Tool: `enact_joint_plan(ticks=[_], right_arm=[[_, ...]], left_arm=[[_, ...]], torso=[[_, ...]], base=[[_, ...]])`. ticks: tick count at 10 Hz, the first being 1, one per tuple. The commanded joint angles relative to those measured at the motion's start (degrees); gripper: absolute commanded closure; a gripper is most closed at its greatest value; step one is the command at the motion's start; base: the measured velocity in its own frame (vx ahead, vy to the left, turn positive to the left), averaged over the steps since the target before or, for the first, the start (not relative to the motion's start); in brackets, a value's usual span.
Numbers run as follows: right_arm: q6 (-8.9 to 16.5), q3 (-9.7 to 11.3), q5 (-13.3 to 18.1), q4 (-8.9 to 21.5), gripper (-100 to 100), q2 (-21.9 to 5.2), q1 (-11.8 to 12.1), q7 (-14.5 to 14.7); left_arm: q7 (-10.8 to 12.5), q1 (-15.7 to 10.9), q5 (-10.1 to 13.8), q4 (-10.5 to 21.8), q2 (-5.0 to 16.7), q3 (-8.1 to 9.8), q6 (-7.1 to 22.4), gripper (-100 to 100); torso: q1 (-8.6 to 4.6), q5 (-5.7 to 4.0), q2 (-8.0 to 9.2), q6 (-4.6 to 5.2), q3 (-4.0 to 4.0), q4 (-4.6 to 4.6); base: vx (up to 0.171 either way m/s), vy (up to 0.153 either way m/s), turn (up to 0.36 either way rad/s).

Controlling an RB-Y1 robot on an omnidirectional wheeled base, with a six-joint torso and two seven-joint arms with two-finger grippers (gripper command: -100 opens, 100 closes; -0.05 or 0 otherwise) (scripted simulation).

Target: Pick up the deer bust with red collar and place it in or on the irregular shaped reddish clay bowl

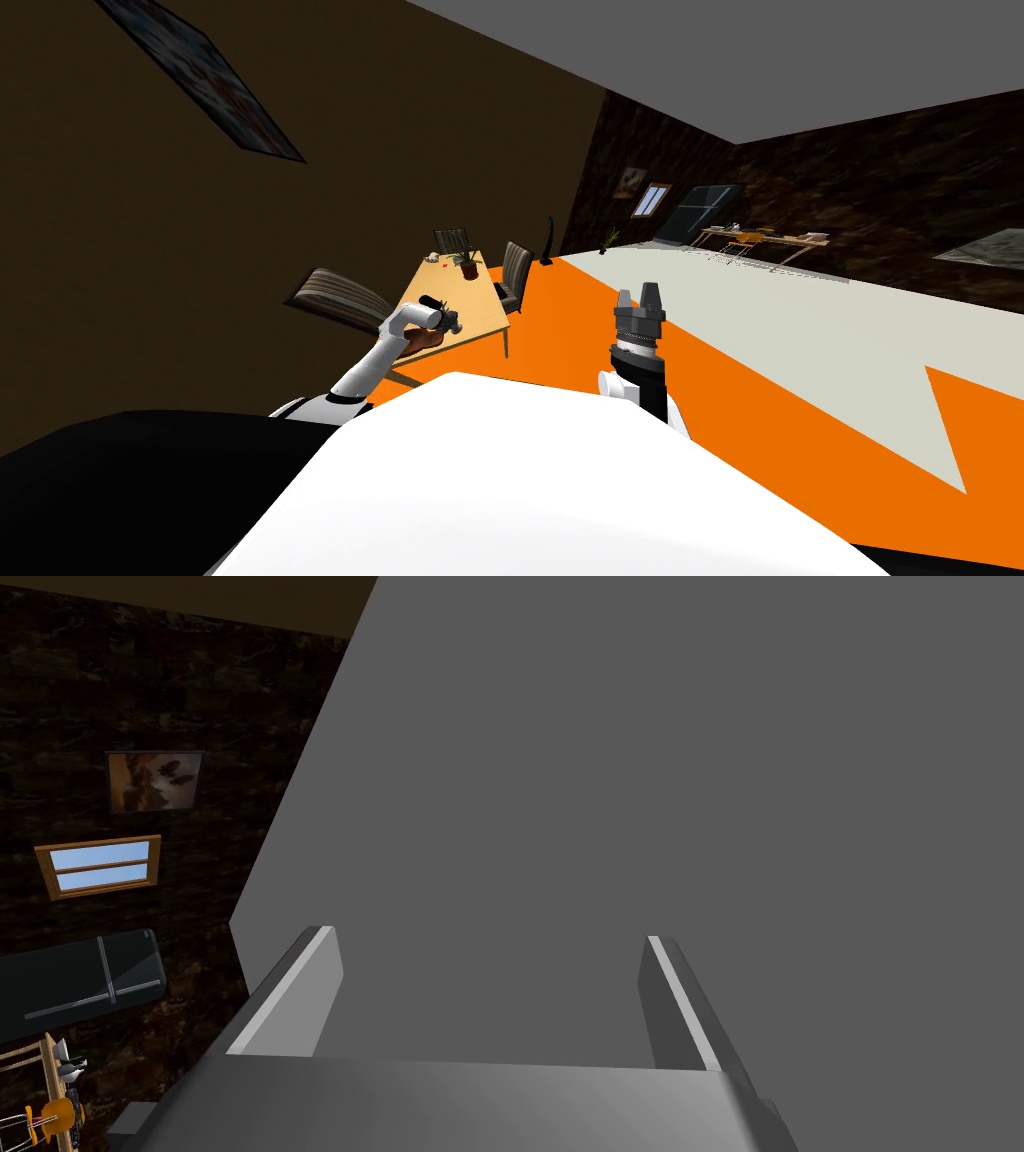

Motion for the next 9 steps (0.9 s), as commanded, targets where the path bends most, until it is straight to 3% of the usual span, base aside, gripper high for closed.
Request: enact_joint_plan(ticks=[1, 5, 9], right_arm=[[0.00, 0.00, 0.00, 0.00, 0, 0.00, 0.00, 0.00], [0.00, 0.00, 0.00, 0.00, 0, 0.00, 0.01, 0.00], [0.00, -0.01, 0.00, 0.00, 0, -0.01, 0.01, 0.00]], left_arm=[[0.00, 0.08, 1.07, -1.52, 0.59, 0.57, 1.58, 100], [0.49, 0.14, 2.69, -4.98, 3.43, 1.13, 5.41, 100], [1.53, 0.56, 2.47, -8.52, 8.15, 0.90, 9.09, 100]], torso=[[0.00, 0.00, 0.00, 0.00, 0.00, 0.00], [0.07, -0.05, -0.13, -0.03, -0.06, -0.01], [0.15, -0.07, -0.36, -0.03, -0.19, -0.06]], base=[[-0.042, 0.016, 0.032], [-0.008, 0.031, 0.072], [0.048, 0.057, 0.132]])
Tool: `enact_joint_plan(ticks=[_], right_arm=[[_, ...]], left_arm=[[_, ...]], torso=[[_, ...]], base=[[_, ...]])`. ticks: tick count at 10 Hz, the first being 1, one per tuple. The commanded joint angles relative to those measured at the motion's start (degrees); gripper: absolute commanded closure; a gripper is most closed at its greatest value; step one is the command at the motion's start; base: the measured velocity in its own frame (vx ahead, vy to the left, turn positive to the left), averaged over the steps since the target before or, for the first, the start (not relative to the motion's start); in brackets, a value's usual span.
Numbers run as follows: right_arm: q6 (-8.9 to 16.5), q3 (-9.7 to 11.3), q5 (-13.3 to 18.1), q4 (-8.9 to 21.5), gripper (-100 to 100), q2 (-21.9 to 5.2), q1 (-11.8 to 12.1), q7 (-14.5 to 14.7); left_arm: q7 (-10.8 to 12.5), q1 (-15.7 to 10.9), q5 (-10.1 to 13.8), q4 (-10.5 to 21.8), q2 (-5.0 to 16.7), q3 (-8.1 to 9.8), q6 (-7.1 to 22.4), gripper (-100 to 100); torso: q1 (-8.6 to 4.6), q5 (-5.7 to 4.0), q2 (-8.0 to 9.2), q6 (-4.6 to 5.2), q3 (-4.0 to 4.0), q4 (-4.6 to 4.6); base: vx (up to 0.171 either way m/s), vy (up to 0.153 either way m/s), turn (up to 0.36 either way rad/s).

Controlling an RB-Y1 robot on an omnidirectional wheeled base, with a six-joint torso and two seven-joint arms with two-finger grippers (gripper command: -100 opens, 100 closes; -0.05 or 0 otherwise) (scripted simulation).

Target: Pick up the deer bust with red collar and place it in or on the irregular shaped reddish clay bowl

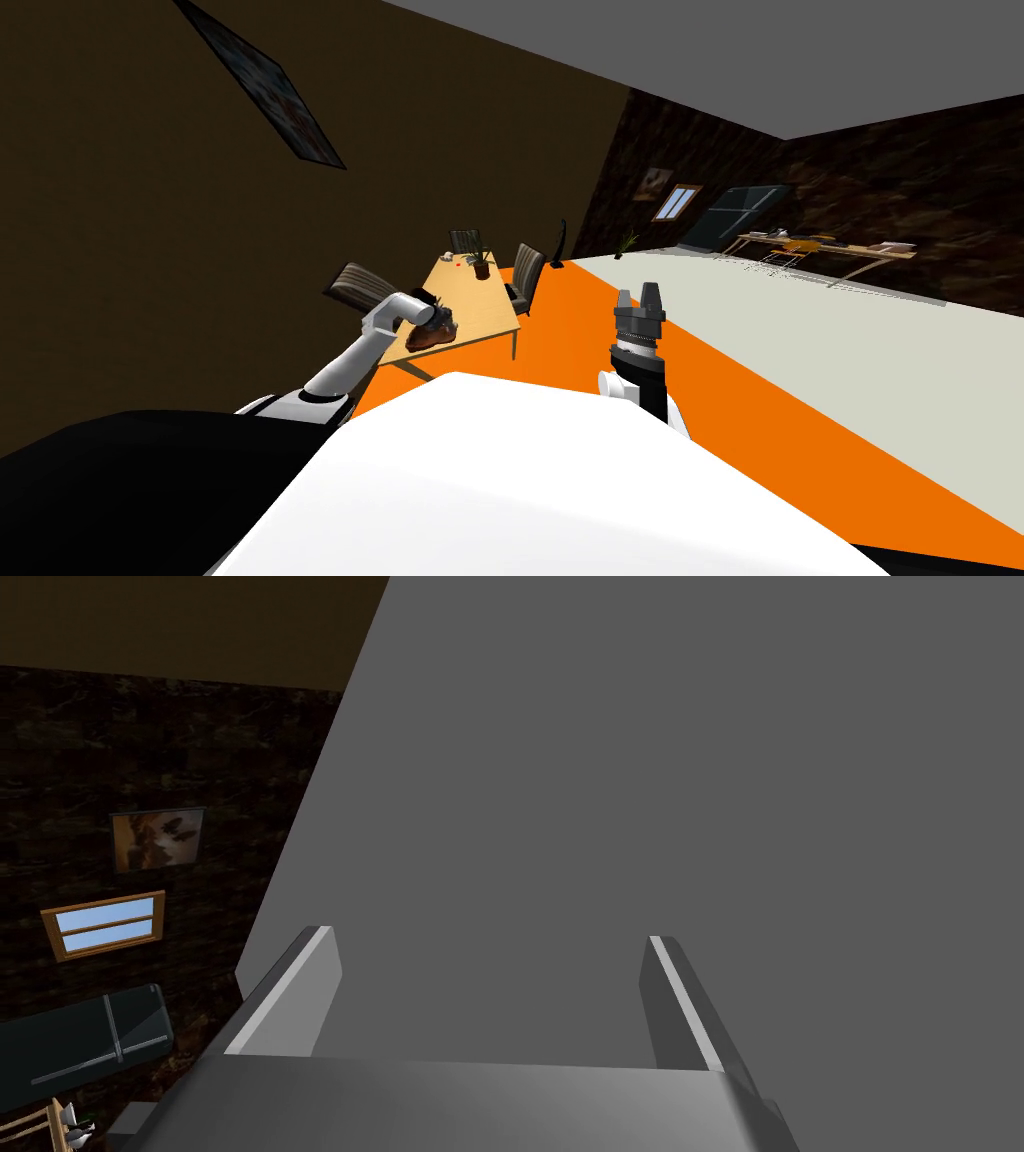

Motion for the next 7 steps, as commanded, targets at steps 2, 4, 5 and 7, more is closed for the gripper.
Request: enact_joint_plan(ticks=[2, 4, 5, 7], right_arm=[[0.00, 0.00, 0.00, 0.00, 0, 0.00, 0.00, 0.00], [0.00, 0.00, 0.00, 0.00, 0, 0.00, 0.00, 0.00], [0.00, 0.00, 0.00, 0.00, 0, 0.00, 0.00, 0.00], [0.00, 0.00, 0.00, 0.00, 0, 0.00, 0.00, 0.00]], left_arm=[[0.45, 0.28, -0.32, -1.99, 3.04, -0.06, 2.04, 100], [0.92, 0.50, -0.81, -3.72, 5.31, -0.21, 3.61, 100], [1.14, 0.61, -1.08, -4.56, 6.41, -0.28, 4.36, 100], [1.57, 0.83, -1.64, -6.09, 8.45, -0.45, 5.69, 100]], torso=[[-0.01, -0.02, -0.02, 0.00, -0.01, 0.00], [-0.01, -0.04, 0.02, -0.02, 0.01, 0.00], [-0.02, -0.05, 0.00, -0.01, 0.00, 0.00], [-0.06, -0.07, 0.00, 0.01, 0.00, 0.00]], base=[[0.058, 0.053, 0.127], [0.059, 0.058, 0.148], [0.059, 0.063, 0.108], [0.065, 0.057, 0.120]])
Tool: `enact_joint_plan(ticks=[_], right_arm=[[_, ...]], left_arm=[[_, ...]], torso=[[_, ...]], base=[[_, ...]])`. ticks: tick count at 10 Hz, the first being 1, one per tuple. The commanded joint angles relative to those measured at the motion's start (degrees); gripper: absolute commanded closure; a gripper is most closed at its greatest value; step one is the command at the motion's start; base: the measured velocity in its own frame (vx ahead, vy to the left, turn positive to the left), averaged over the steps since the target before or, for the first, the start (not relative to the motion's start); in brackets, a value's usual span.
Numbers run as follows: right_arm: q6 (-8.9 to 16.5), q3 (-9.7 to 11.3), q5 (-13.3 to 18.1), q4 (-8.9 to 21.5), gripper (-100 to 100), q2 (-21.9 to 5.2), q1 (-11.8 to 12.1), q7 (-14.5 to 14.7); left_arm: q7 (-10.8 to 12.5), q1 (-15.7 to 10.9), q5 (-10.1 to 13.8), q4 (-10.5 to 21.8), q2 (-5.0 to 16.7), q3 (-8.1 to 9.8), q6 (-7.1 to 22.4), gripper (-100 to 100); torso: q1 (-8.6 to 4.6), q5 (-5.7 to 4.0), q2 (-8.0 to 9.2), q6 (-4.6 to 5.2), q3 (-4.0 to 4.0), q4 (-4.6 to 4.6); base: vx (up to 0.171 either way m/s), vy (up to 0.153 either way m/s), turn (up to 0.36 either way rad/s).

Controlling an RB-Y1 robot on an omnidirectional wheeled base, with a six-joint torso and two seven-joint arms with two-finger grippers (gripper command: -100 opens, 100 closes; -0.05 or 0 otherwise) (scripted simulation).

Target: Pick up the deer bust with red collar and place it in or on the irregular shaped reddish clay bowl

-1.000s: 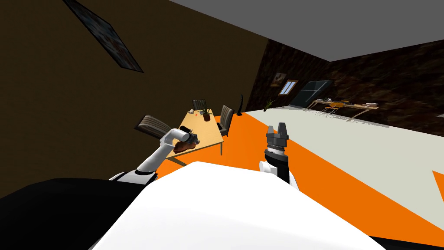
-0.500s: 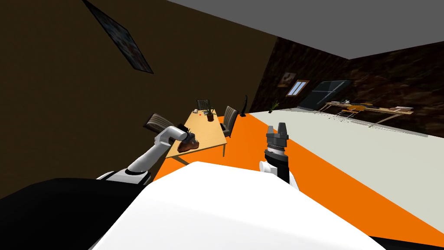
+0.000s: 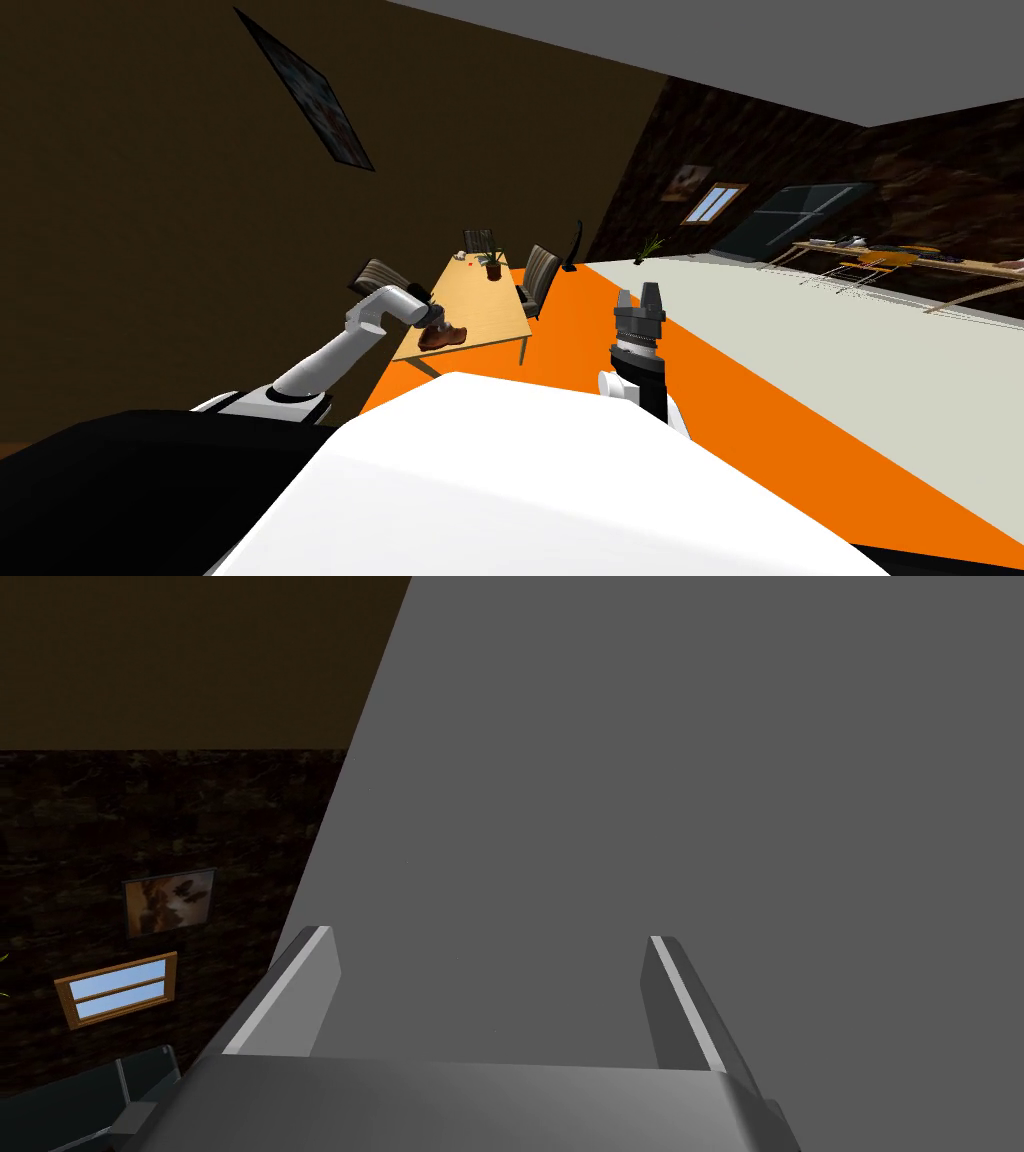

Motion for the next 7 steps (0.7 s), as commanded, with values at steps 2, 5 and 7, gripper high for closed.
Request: enact_joint_plan(ticks=[2, 5, 7], right_arm=[[0.00, 0.00, 0.00, 0.00, 0, 0.00, 0.00, 0.00], [0.00, 0.01, 0.00, 0.00, 0, 0.00, -0.01, 0.00], [0.00, 0.01, 0.00, 0.00, 0, 0.01, -0.02, 0.00]], left_arm=[[0.66, 0.21, -0.94, -2.11, 3.08, -0.34, 2.03, 100], [0.66, 0.15, -0.93, -2.24, 3.59, -0.24, 2.35, -100], [0.65, 0.15, -0.93, -2.23, 3.58, -0.24, 2.35, -100]], torso=[[-0.03, -0.02, 0.01, 0.01, 0.01, 0.00], [-0.17, -0.02, 0.10, 0.08, 0.05, 0.01], [-0.32, -0.06, 0.22, 0.08, 0.12, 0.04]], base=[[0.065, 0.052, 0.126], [0.036, 0.033, 0.053], [0.000, 0.000, 0.000]])
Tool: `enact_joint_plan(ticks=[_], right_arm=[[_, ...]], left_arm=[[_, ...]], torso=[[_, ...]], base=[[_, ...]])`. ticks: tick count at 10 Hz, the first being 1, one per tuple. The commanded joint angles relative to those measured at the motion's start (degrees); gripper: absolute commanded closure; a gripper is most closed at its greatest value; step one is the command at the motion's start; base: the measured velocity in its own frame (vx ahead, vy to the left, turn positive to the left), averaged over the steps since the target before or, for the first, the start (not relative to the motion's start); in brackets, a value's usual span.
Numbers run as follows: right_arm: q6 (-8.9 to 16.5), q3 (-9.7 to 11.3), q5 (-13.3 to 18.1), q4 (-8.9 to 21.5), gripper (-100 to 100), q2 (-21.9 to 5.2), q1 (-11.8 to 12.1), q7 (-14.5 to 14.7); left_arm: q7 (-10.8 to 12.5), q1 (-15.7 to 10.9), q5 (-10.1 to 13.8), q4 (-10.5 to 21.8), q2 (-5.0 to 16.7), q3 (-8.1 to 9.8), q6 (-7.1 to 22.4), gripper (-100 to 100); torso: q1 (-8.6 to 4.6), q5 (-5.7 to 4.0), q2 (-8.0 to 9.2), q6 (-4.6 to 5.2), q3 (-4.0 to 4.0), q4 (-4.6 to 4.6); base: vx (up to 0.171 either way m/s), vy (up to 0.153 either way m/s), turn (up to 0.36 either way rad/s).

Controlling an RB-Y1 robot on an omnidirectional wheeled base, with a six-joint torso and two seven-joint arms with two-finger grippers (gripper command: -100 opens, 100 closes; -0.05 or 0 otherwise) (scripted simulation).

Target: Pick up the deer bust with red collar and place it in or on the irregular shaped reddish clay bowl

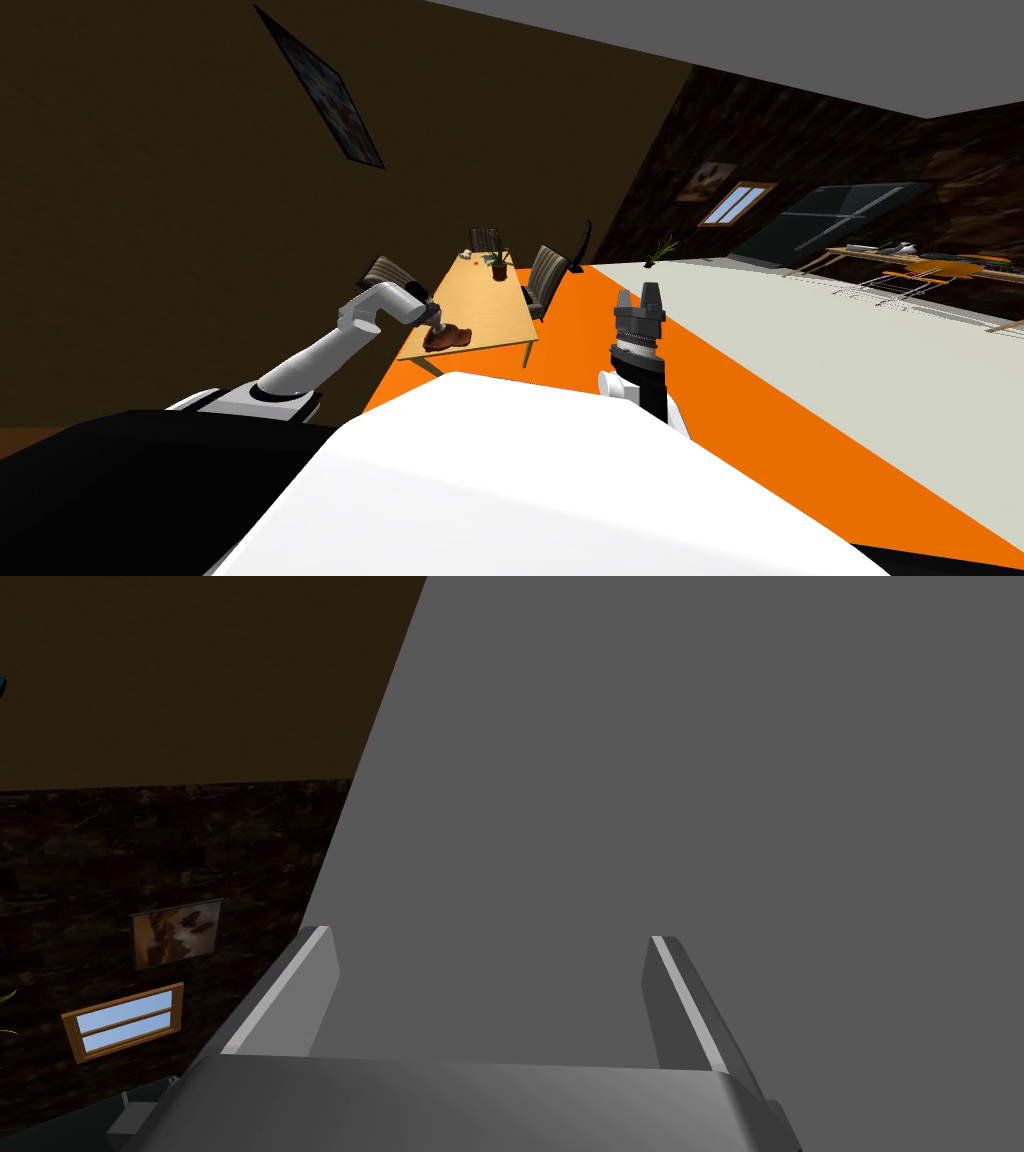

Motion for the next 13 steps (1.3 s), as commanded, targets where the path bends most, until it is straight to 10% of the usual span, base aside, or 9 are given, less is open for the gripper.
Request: enact_joint_plan(ticks=[1, 2, 3, 4, 13], right_arm=[[0.00, 0.00, 0.00, 0.00, 0, 0.00, 0.00, 0.00], [0.00, 0.00, 0.00, 0.00, 0, 0.00, 0.00, 0.00], [0.00, 0.00, 0.00, 0.00, 0, 0.00, 0.00, 0.00], [0.00, 0.00, 0.00, 0.00, 0, 0.00, 0.00, 0.00], [0.00, 0.00, 0.00, 0.00, 0, 0.00, -0.01, 0.00]], left_arm=[[0.00, 0.00, 0.00, 0.00, 0.00, 0.00, 0.00, -100], [0.00, 0.00, 0.00, 0.00, 0.00, 0.00, 0.00, -100], [0.00, 0.00, 0.00, 0.00, 0.00, 0.00, 0.00, 0], [-2.86, -2.86, -0.49, 2.87, -0.23, -1.05, -2.68, -100], [-5.96, -11.91, -0.98, 17.78, -0.47, -2.11, -5.36, -100]], torso=[[0.00, 0.00, 0.00, 0.00, 0.00, 0.00], [-0.01, 0.00, 0.01, 0.00, 0.00, 0.00], [-0.01, 0.00, 0.01, 0.00, 0.01, 0.00], [-0.01, 0.00, 0.01, 0.00, 0.01, 0.00], [0.00, 0.00, 0.30, -0.02, 0.18, 0.08]], base=[[0.000, 0.000, 0.000], [0.000, 0.000, 0.000], [0.000, 0.000, 0.000], [-0.118, -0.010, -0.253], [-0.056, -0.004, -0.041]])
